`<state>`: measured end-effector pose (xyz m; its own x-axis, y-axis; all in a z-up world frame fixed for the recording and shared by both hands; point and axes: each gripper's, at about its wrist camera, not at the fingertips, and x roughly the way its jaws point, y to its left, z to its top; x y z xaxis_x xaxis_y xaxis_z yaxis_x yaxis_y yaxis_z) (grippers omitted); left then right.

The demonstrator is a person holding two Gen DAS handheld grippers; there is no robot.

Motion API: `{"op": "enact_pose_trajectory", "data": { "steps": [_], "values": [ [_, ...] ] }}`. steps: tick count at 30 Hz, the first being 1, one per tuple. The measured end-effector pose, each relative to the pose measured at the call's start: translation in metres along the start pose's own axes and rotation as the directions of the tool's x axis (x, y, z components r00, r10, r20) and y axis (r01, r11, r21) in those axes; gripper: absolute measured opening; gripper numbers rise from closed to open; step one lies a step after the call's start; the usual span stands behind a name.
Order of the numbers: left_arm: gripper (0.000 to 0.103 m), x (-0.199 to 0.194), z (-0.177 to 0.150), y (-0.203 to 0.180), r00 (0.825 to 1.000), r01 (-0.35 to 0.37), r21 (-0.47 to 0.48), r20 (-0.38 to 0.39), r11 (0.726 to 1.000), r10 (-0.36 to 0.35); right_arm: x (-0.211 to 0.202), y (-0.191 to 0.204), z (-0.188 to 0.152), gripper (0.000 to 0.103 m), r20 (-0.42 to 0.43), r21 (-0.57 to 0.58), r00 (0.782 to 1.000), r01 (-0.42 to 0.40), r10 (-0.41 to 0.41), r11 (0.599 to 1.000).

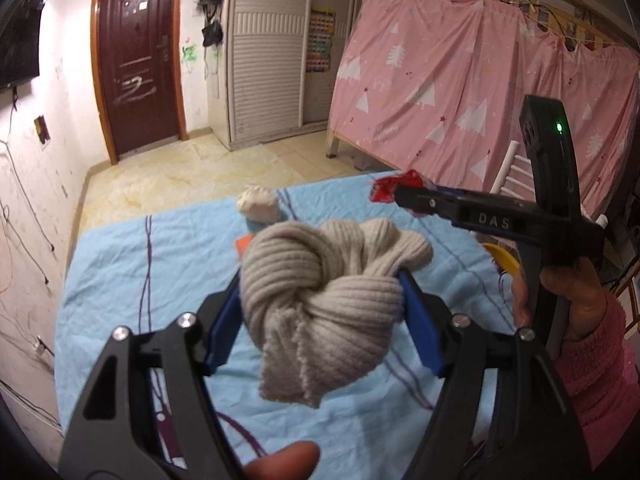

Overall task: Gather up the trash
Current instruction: 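Carry both items over the yellow bin and open both tools to drop them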

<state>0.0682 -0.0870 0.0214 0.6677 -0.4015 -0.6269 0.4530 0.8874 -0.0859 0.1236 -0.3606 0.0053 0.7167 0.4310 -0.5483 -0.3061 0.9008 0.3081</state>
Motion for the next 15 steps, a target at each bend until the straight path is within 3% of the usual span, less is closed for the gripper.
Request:
{"op": "enact_pose_trajectory", "data": {
  "steps": [15],
  "values": [
    [0.07,0.024,0.03,-0.075,0.998,0.069,0.129,-0.004,0.989,-0.069,-0.081,-0.078,-0.026,0.031,0.116,0.126,0.986,0.103,-0.117,0.987]
  ]
}}
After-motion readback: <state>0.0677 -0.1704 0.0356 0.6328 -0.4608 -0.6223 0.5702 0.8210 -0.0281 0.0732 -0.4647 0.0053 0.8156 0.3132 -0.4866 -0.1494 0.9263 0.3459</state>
